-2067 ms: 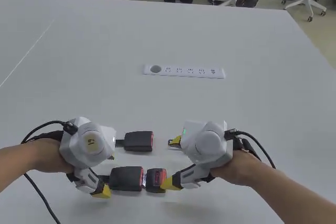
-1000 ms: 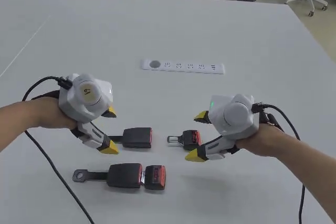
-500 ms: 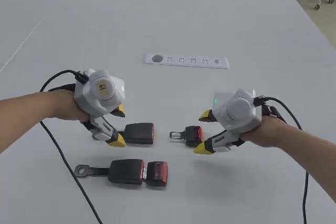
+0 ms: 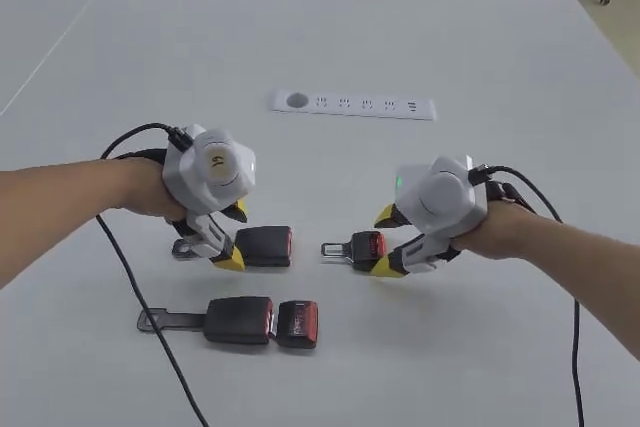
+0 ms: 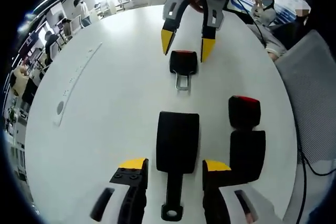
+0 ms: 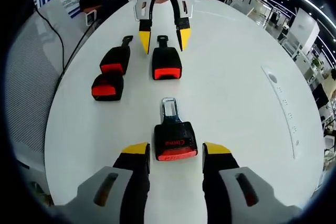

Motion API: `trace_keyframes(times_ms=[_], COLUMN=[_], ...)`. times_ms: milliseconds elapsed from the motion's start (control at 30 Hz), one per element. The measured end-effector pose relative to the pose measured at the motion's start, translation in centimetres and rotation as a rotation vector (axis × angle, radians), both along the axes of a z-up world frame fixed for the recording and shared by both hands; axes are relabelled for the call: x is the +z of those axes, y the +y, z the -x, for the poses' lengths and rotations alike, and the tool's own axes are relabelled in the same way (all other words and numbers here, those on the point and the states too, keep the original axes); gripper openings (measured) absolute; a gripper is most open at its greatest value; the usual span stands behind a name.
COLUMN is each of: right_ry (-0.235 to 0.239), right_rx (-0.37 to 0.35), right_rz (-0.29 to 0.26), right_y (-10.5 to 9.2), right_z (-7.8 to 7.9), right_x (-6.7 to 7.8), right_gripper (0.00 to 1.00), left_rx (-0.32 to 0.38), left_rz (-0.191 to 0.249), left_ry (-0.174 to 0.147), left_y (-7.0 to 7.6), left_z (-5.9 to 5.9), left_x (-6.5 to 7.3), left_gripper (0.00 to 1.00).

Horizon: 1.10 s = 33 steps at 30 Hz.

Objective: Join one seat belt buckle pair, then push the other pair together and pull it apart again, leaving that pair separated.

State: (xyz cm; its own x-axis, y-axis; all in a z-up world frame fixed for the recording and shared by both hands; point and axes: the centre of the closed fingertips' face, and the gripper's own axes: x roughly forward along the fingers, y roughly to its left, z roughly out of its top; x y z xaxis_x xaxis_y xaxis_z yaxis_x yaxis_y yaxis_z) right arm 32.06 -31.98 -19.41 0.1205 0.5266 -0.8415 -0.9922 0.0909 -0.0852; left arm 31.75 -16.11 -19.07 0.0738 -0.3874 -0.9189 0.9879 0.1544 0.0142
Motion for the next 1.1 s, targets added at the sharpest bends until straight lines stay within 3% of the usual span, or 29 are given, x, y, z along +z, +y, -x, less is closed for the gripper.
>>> trace_keyframes(times_ms=[467, 1100], right_ry=[0.024, 0.026], right_rx=[0.005, 0.018], right_rz=[0.021, 0.018], right_y=[-0.2, -0.2], right_z=[0.0, 0.1], right_x=[-0.8, -1.0], right_gripper=[0.32, 0.31], left_rx=[-0.037, -0.079], left_rz=[-0.067, -0.072], left_ry=[0.018, 0.03], left_y=[0.2, 0.4], left_z=[0.1, 0.2], left_x=[-1.1, -1.7], left_gripper=[0.36, 0.31])
